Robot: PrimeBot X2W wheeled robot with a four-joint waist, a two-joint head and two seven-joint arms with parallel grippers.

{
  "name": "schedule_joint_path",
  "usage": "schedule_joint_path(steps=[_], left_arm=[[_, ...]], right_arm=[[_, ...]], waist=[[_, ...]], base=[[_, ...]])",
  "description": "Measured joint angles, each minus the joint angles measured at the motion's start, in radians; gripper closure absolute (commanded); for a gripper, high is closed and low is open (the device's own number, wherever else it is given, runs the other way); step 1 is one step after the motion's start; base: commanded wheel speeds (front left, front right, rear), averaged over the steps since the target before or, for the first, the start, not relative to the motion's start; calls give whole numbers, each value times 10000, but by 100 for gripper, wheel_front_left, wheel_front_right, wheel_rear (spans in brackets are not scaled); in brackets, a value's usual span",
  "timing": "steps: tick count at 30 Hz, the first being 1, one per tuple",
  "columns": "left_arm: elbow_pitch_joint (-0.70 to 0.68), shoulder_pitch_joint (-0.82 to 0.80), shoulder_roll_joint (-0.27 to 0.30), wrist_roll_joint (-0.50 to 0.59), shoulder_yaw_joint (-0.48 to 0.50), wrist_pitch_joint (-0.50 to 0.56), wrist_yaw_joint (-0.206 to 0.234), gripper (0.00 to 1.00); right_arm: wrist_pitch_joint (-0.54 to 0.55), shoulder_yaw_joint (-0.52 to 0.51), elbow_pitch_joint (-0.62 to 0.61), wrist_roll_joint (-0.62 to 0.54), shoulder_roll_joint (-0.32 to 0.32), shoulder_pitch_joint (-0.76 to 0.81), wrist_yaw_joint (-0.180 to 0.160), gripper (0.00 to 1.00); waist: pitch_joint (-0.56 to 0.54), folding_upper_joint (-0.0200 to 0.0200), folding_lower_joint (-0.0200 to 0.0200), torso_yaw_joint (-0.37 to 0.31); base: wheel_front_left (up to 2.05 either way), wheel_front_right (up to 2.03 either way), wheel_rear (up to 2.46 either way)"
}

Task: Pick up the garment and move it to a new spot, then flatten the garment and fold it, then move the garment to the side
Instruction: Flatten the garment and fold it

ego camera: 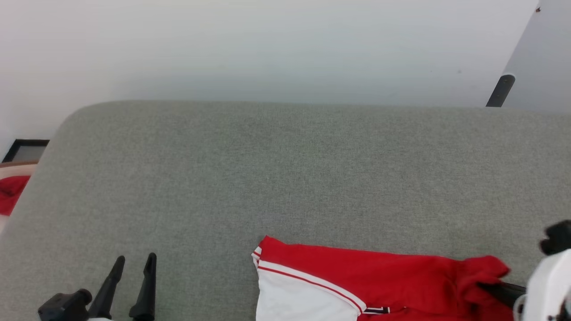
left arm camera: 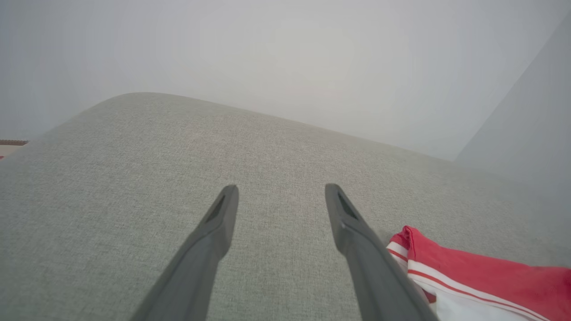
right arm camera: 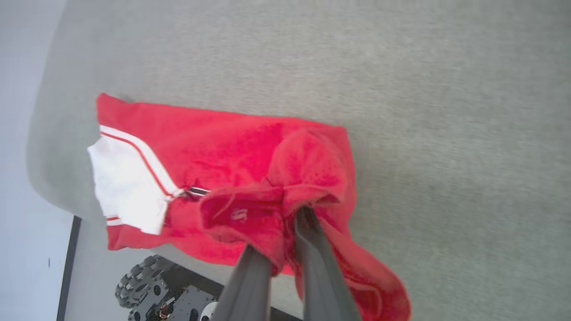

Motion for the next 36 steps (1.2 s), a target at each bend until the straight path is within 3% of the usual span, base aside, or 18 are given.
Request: schedule_joint_path(steps=[6,12,23,36], left_arm=[[2,8,-10,-13,-90,4,33,0],[67,-37,-104,-10,-299,17,40,0],[311,-487,-278,17,-702,63,6,0],[686,-898,-481,25,-1078,15,-44,0]], right_arm=[[255,1014,-1076,27,671,-29,0,100],[44,2088,-1064,-33,1379,-488,0,100],[-1200,3962,458,-351,2349,-1490,-2,100],[-2930,5751,3058,-470,2809,-2858,-2,100]], waist=[[-168,0,0,36],[-234,0,0,252],[-213,0,1,870],[-134,0,0,1412]], base=[[0,0,0],[0,0,0],[0,0,0],[0,0,0]])
